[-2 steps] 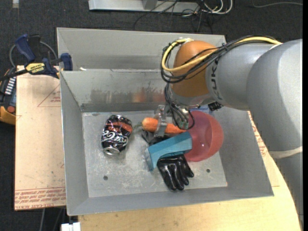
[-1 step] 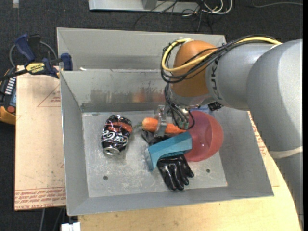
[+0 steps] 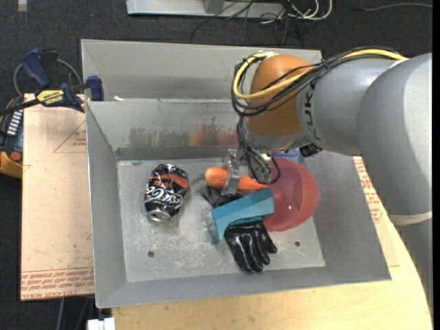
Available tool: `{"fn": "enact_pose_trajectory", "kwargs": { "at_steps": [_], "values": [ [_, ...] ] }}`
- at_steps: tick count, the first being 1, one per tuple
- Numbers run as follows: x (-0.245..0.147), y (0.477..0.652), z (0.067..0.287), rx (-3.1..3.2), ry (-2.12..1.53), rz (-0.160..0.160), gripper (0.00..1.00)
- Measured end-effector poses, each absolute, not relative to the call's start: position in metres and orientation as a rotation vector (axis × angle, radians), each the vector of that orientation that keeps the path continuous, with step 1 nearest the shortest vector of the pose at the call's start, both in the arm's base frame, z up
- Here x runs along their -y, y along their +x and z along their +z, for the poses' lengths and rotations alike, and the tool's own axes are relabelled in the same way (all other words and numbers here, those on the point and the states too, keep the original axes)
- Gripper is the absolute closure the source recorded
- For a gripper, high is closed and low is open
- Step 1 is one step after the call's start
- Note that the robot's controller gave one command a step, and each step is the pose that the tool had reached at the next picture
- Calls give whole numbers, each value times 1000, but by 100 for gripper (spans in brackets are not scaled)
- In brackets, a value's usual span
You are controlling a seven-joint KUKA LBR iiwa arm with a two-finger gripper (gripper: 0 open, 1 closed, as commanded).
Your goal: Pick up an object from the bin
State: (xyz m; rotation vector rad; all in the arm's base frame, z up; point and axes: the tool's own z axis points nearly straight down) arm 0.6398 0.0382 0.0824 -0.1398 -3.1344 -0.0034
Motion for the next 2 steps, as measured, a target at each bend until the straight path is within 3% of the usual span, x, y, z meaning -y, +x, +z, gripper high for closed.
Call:
{"fn": "enact_pose_trajectory", "kwargs": {
  "at_steps": [2],
  "values": [
    [-38, 642, 105, 3144, -141, -5, 100]
  ]
}}
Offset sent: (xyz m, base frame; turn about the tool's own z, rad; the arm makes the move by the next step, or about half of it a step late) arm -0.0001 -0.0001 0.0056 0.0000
